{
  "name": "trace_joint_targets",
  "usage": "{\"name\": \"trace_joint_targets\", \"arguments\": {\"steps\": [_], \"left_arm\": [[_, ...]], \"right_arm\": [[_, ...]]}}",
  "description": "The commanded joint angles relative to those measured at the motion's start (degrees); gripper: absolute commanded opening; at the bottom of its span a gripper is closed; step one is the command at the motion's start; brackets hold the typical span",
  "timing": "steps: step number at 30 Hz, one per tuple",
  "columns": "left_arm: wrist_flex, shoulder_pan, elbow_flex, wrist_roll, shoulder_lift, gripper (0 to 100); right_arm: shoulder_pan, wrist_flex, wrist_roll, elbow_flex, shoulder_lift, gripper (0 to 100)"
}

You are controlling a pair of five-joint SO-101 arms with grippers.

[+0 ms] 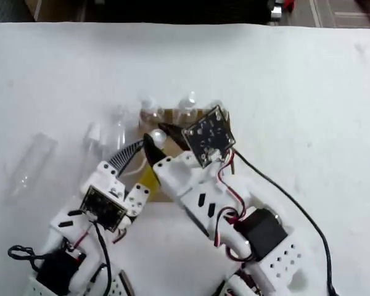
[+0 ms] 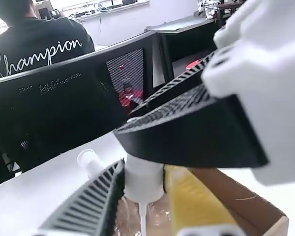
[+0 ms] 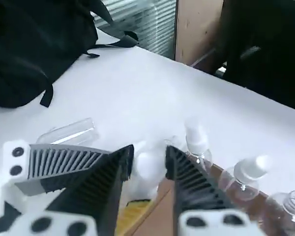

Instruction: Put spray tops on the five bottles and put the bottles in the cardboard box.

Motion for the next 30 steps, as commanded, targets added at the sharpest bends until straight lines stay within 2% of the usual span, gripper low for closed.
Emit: {"name": "trace_joint_targets", "arguments": {"steps": [1,6,14,24,30], "left_arm": [[-1.3,0.5,-0.8,0.3,-0.7,2],[-1.3,0.5,-0.8,0.3,-0.7,2],[-1.3,0.5,-0.8,0.3,-0.7,2],[-1.8,0.5,-0.5,0.3,-0.7,2],[-1.8,0.5,-0.5,0.3,-0.7,2]], "right_arm": [[1.4,-1.2,-0.4,-0.4,0.2,5.0],[1.1,-1.1,-0.4,-0.3,0.2,1.7],[1.1,-1.1,-0.3,3.1,-0.2,12.5],[1.0,0.3,-0.3,2.9,-0.4,13.9],[-2.2,0.7,-0.3,3.3,-3.7,24.5]]}}
